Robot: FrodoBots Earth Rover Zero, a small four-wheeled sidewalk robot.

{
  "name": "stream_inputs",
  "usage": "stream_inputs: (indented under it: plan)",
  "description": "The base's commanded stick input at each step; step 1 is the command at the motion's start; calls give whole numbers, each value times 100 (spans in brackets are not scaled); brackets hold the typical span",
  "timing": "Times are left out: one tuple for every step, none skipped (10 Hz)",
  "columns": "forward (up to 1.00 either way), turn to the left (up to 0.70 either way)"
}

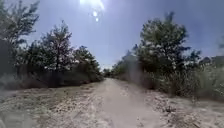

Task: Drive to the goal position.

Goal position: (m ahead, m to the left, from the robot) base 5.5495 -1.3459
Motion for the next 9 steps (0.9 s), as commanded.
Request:
stream_inputs:
  plan:
    - [70, 0]
    - [70, 0]
    - [70, 0]
    - [70, 0]
    - [70, 0]
    - [70, 0]
    - [70, 0]
    - [70, 0]
    - [70, 0]
